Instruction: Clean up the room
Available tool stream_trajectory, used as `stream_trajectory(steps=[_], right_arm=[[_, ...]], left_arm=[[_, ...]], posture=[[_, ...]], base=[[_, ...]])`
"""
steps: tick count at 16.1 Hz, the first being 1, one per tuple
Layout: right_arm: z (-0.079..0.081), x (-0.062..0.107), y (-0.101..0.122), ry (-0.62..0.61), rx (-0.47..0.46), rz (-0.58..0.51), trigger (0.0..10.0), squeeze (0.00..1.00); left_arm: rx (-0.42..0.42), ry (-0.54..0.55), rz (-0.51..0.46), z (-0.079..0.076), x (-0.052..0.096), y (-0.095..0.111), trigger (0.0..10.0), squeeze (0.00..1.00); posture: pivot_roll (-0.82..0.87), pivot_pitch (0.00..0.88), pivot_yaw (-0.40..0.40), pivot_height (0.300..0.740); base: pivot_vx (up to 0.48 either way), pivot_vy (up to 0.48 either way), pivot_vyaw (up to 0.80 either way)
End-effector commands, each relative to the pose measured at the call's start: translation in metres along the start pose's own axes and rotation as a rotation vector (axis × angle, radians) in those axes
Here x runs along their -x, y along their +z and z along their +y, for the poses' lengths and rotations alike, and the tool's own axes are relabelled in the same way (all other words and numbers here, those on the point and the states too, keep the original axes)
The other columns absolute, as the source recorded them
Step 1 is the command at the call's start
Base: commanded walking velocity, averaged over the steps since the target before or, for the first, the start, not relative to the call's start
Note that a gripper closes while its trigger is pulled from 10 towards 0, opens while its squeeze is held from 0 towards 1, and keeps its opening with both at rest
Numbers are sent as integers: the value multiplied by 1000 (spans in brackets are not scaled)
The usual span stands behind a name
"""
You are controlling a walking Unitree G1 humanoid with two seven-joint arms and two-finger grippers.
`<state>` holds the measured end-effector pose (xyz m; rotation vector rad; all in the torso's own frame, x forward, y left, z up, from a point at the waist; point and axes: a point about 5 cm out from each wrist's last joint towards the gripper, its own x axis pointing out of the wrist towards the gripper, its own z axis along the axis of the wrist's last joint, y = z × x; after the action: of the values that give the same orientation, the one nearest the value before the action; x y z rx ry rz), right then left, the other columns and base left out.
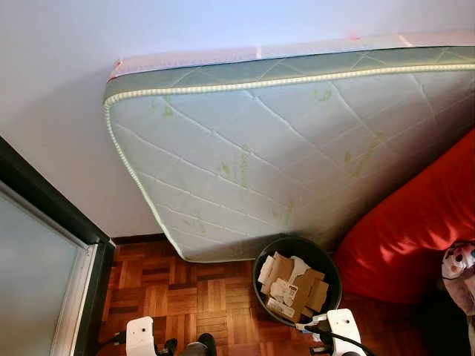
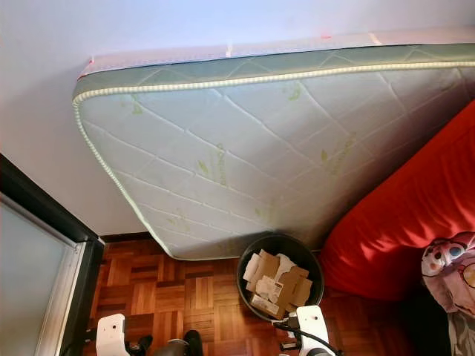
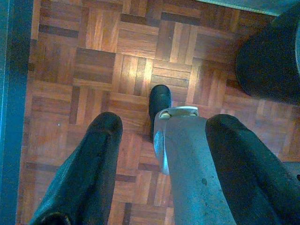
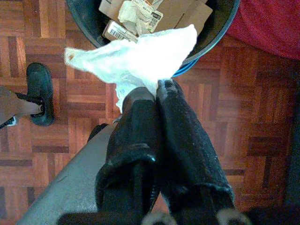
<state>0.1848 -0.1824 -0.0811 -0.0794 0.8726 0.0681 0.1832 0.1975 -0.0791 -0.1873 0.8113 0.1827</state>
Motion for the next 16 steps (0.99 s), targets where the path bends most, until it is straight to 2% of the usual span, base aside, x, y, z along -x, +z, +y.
stream_trajectory(steps=[1,13,16], right_arm=[[1,2,-10,3,-3,34,10000,0],[1,2,-9,5,4,35,10000,0],[1,2,-9,7,0,29,10000,0]], left_arm=[[9,13,39,5,3,-11,10000,0],[10,14,37,4,3,-11,10000,0],[7,11,15,4,3,-8,10000,0]], posture=[[-66,213,7,740],[-67,214,7,740],[-66,216,6,740]], base=[[244,0,0],[256,0,0],[0,0,0]])
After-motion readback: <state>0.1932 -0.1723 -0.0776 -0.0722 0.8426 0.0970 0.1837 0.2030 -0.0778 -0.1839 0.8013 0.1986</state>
